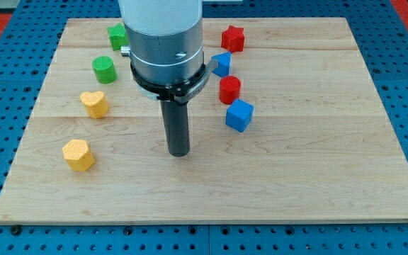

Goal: Slide the green circle to the bottom side of green star

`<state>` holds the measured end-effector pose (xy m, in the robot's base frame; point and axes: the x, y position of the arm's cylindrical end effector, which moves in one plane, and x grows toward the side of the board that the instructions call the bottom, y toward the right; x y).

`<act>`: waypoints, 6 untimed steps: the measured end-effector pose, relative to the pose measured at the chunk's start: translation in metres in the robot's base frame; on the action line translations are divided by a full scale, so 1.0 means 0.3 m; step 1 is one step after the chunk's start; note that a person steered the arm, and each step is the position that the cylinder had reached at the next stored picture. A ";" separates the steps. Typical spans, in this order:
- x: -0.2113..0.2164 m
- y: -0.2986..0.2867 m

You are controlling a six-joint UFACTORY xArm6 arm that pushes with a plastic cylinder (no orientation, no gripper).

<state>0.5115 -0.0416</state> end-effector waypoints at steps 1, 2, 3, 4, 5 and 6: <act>0.004 0.012; 0.065 0.059; 0.117 0.131; 0.100 0.172; 0.040 0.096; -0.074 -0.146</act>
<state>0.4892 -0.0855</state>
